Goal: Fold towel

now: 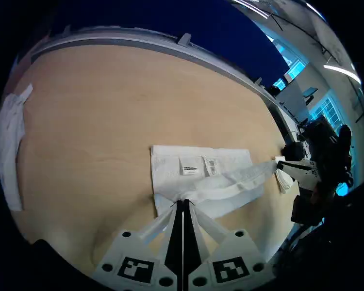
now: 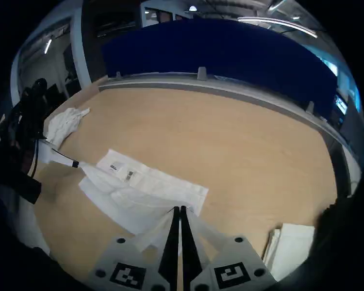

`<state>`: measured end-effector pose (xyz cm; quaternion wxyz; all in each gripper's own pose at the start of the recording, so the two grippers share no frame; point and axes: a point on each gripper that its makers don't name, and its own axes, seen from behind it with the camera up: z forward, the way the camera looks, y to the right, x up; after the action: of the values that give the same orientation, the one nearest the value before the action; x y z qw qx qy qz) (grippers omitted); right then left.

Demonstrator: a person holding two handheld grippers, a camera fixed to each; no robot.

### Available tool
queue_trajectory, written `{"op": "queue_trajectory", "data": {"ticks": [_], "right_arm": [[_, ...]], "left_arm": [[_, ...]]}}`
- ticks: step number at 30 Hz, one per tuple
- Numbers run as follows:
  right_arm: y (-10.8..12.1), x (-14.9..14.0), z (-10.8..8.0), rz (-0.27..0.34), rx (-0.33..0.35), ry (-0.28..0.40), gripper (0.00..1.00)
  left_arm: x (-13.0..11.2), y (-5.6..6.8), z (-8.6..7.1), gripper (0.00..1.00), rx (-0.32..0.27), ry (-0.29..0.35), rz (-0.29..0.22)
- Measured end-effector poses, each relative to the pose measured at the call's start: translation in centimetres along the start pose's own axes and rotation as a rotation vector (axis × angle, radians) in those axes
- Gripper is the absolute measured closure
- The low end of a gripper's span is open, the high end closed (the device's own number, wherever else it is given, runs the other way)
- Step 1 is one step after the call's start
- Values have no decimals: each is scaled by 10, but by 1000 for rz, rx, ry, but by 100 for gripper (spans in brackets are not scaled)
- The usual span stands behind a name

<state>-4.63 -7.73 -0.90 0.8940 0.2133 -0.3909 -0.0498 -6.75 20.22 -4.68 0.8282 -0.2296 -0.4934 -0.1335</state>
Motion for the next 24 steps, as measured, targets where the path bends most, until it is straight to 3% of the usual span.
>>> {"op": "queue_trajectory", "data": {"ticks": [17, 24], "right_arm": [[7, -11, 32, 42, -26, -23, 98], [8, -11, 39, 50, -34, -23, 98]], "left_arm": [[-2, -22, 34, 99, 25, -9, 24], [2, -23, 38, 99, 24, 2, 14]]}}
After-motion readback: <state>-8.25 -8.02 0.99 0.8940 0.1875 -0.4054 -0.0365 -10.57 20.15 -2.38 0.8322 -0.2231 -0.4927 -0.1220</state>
